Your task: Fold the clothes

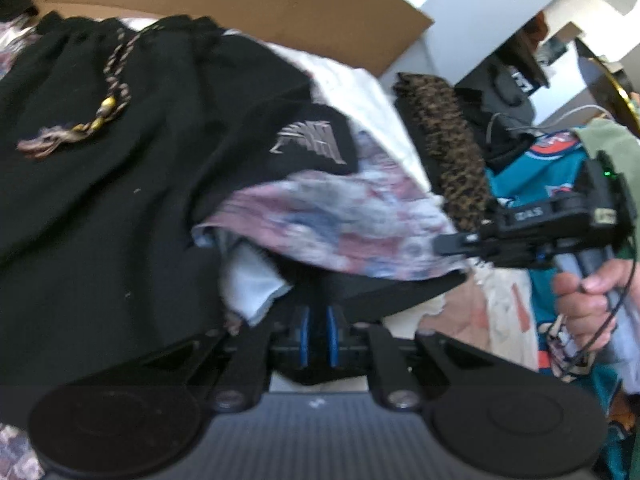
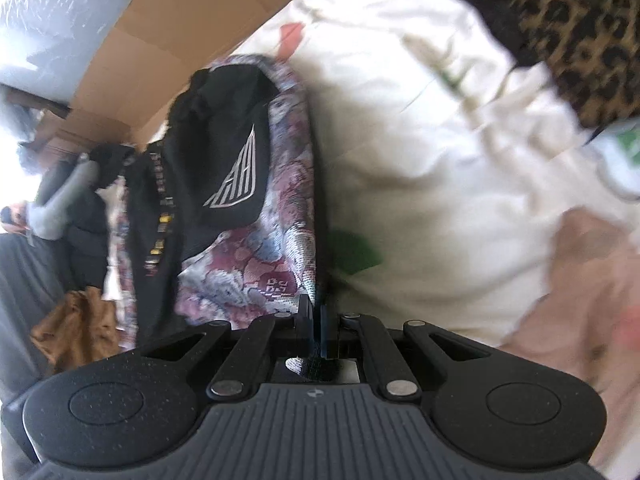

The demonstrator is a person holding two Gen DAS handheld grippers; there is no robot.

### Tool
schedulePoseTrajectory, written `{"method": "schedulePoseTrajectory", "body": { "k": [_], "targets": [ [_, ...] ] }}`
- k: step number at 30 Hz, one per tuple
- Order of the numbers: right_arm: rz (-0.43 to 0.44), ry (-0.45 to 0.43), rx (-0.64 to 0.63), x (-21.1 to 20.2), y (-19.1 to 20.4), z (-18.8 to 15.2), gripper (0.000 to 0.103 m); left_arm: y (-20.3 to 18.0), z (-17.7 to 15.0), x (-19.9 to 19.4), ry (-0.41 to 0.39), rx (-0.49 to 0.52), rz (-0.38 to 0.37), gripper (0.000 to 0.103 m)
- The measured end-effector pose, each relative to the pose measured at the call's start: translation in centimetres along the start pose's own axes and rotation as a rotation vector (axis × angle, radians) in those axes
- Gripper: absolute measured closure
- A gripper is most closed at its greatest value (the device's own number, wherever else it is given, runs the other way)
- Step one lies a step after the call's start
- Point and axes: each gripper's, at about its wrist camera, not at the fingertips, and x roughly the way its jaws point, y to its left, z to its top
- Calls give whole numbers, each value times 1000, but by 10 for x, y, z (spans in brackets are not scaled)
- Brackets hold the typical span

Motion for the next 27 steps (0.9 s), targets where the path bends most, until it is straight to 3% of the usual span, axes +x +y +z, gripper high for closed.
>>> {"method": "schedulePoseTrajectory", "body": {
  "k": [7,15,22,24,26,27],
  "targets": [
    [-126,-17,-138,-24,-23,21,103,-10,-3,-11,20,34,82,93],
    [-267,-23,-200,-37,-71,37,103,-5,-18,6,90,-26,101,93],
    [-323,25,-259,-21,-92,52,103,0,-13,24,91,-77,95,93],
    [-325,41,-262,-15,-95,56,103,0,-10,26,90,-81,78,89],
    [-326,57,-263,-10,-97,60,103,0,-10,27,96,-78,58,71],
    [-327,62,-263,-8,-98,61,103,-1,-10,28,94,-79,53,68]
  ]
}}
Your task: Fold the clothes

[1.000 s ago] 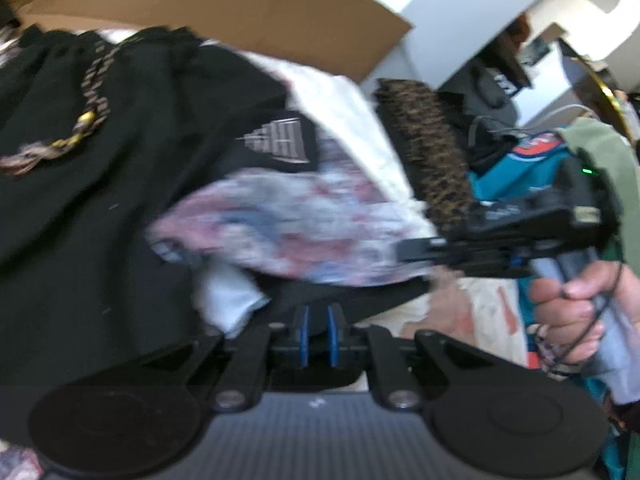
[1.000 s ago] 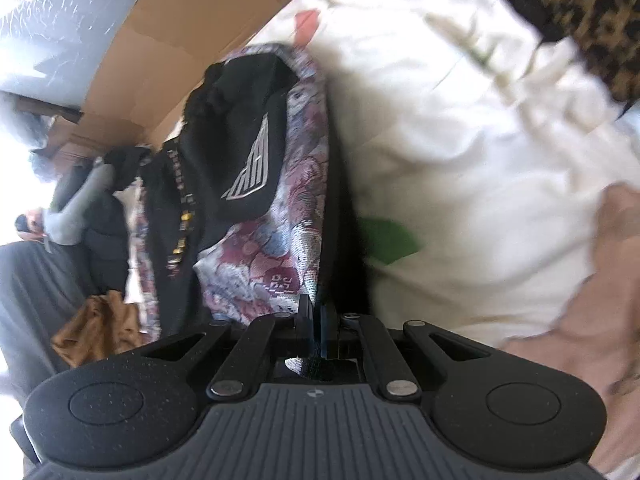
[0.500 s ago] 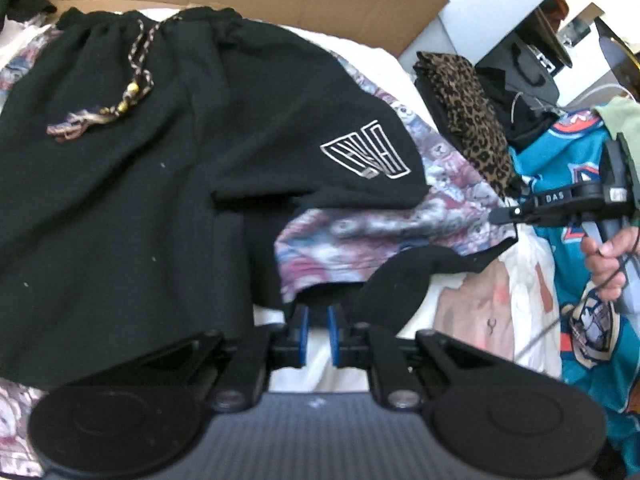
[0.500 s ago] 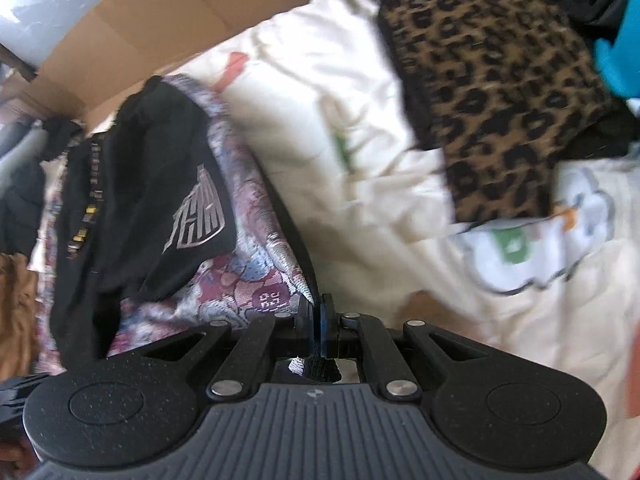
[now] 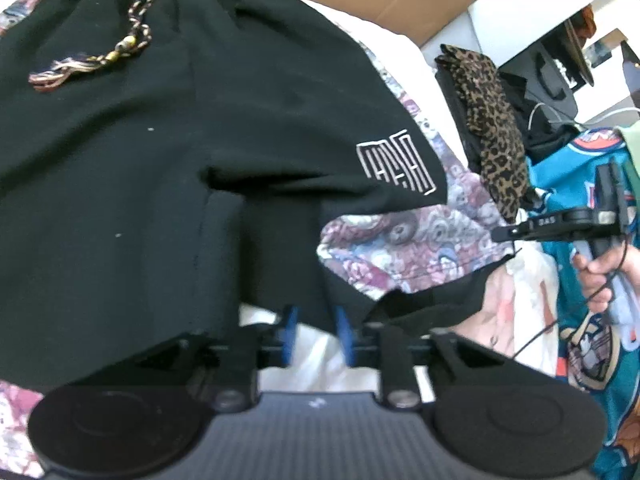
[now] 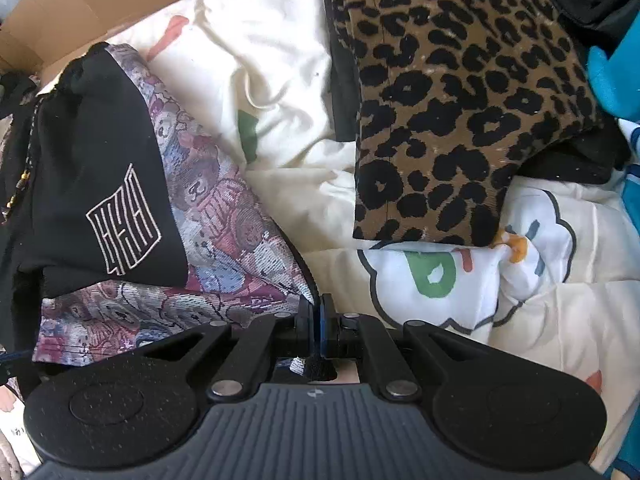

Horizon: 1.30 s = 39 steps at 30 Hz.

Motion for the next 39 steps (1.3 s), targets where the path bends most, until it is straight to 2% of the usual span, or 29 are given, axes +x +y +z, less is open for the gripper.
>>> {"method": "schedulePoseTrajectory", "body": {
  "k": [6,9,12,13,14,15,18,25,30,35,39],
  "targets": [
    [-7,16,-15,4,2,1,103,-8,0,0,-29,-22,-91,57],
    [-11,20,-17,4,3,2,103,-16,0,12,-2,10,-48,57],
    [-16,23,-19,6,5,2,103,-14,-3,19,11,2,-52,58],
    [-17,24,-21,6,6,2,103,-13,-5,21,17,-5,-49,65],
    [-18,25,-23,6,6,2,103,-12,-6,21,21,-12,-47,90],
    [-20,25,-25,6,6,2,103,-11,-7,20,22,-22,-51,99],
    [-23,27,-35,5,8,3,103,-12,-11,13,17,-27,-61,99],
    [-26,31,-75,-5,13,5,103,-40,-27,-36,-11,109,-112,99],
    [-28,34,-105,-10,17,7,103,-59,-41,-57,13,185,-168,100],
    [-51,33,-122,-7,17,8,103,-53,-55,-54,97,164,-205,102],
    [-56,44,-131,-1,17,8,103,-41,-56,-51,129,114,-168,99]
  ]
}}
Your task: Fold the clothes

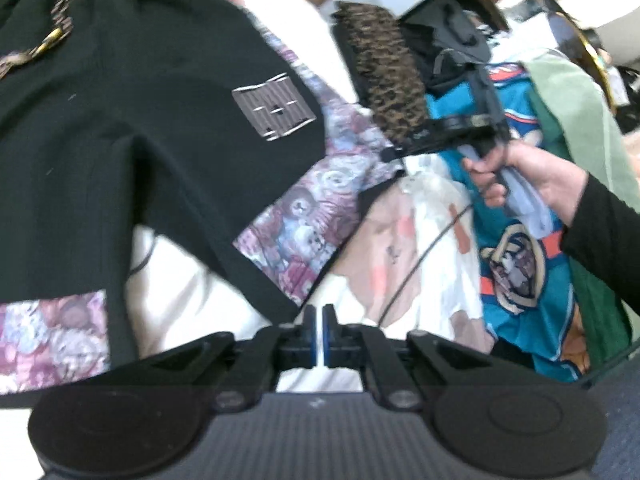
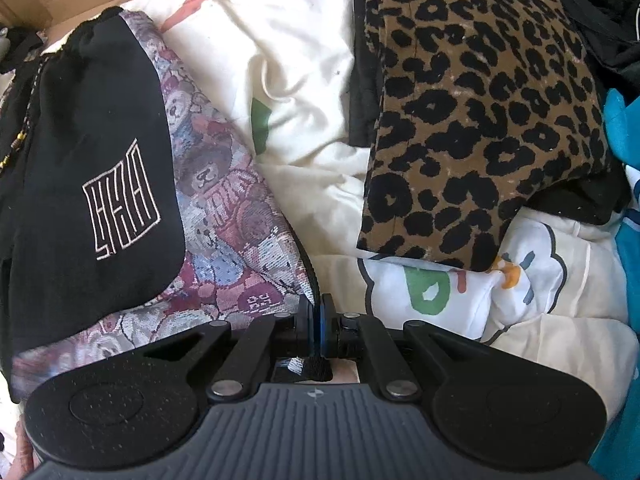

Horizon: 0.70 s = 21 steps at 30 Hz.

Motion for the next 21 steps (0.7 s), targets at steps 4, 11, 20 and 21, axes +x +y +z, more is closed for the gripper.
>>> {"method": "schedulePoseTrajectory", "body": {
  "k": [4,11,20,21],
  "targets": [
    [-5,7,-17,4,1,-1,101,16,9,7,-13,-84,46,87],
    [11,-6,-44,0,-3,-5,99,51,18,38,-34,-259,128,87],
    [74,-64,22,-15,-19,-12,58,59,17,52,-8,-311,99,87],
    [83,-69,41,-14,-22,-14,53,59,18,53,-3,-317,94,87]
  ]
}}
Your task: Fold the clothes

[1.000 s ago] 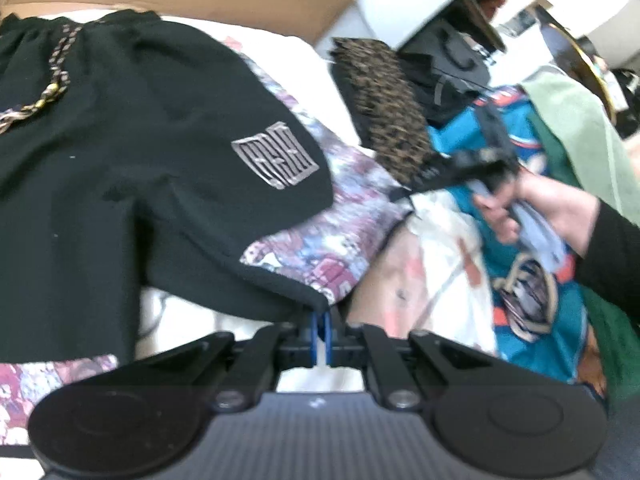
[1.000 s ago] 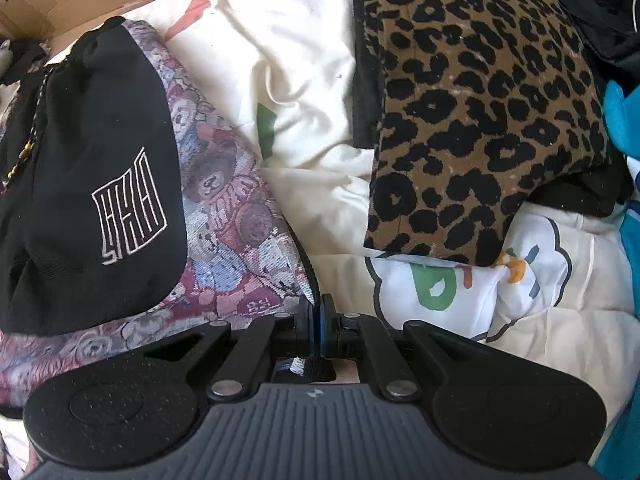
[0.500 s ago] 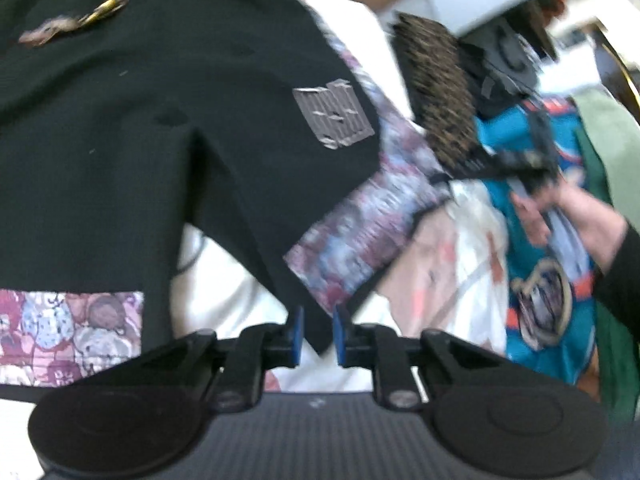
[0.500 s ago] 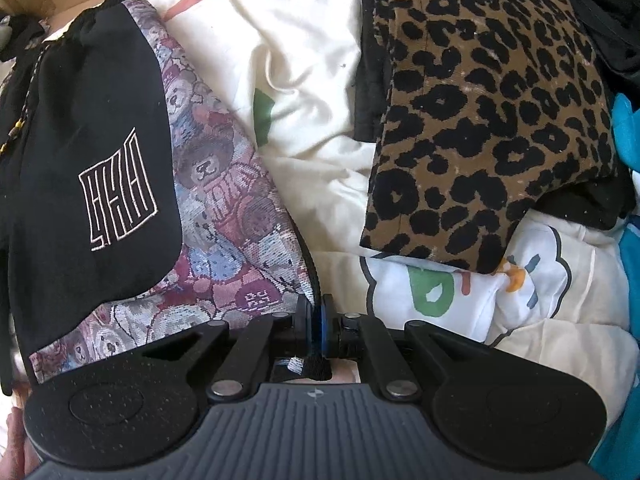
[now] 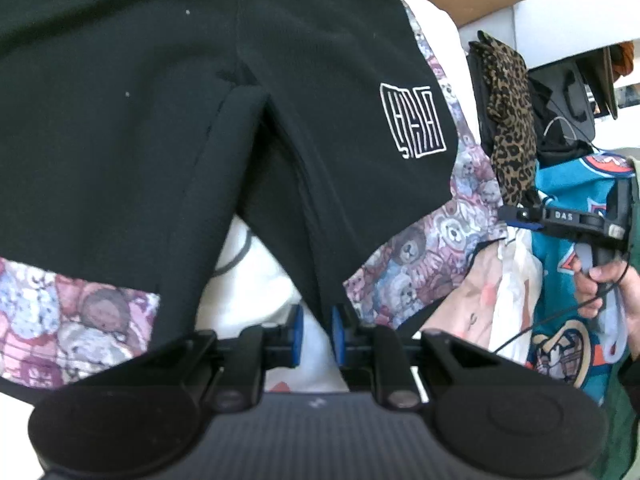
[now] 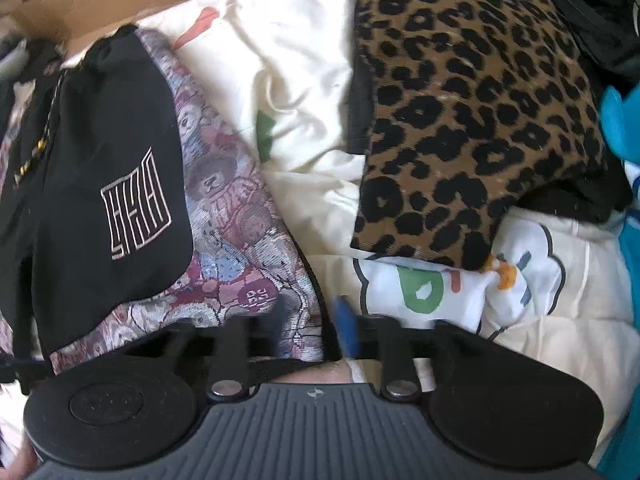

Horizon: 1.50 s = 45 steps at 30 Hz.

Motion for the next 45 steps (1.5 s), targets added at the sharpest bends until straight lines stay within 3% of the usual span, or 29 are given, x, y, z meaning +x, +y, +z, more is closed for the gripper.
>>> {"method": "schedulePoseTrajectory", "body": {
  "k": [6,7,8,10,20,27,29,38,42,45],
  "targets": [
    [18,26,87,16,-10,-11,58,-5,-1,9,45,-6,-19,83],
    [24,28,102,18,-12,-12,84,-8,-1,10,54,3,-21,84],
    [33,28,121,18,-14,-13,92,-10,-1,12,63,12,-27,87],
    [42,19,134,16,-17,-15,93,-15,-2,15,84,25,-41,102],
    [-19,66,26,9,-12,1,95,-20,-7,1,143,99,-52,102],
    [-117,126,-97,28,0,9,95,-19,-6,5,185,107,-44,97],
    [-126,134,-115,32,1,9,95,-14,-5,1,167,84,-40,87],
    [-124,132,-118,34,-2,8,95,17,5,2,54,-107,-4,87],
    [-121,130,-119,33,-4,8,95,29,10,4,22,-216,-56,87],
    [-117,130,-110,34,-7,8,95,33,11,6,17,-243,-69,82]
  ]
}}
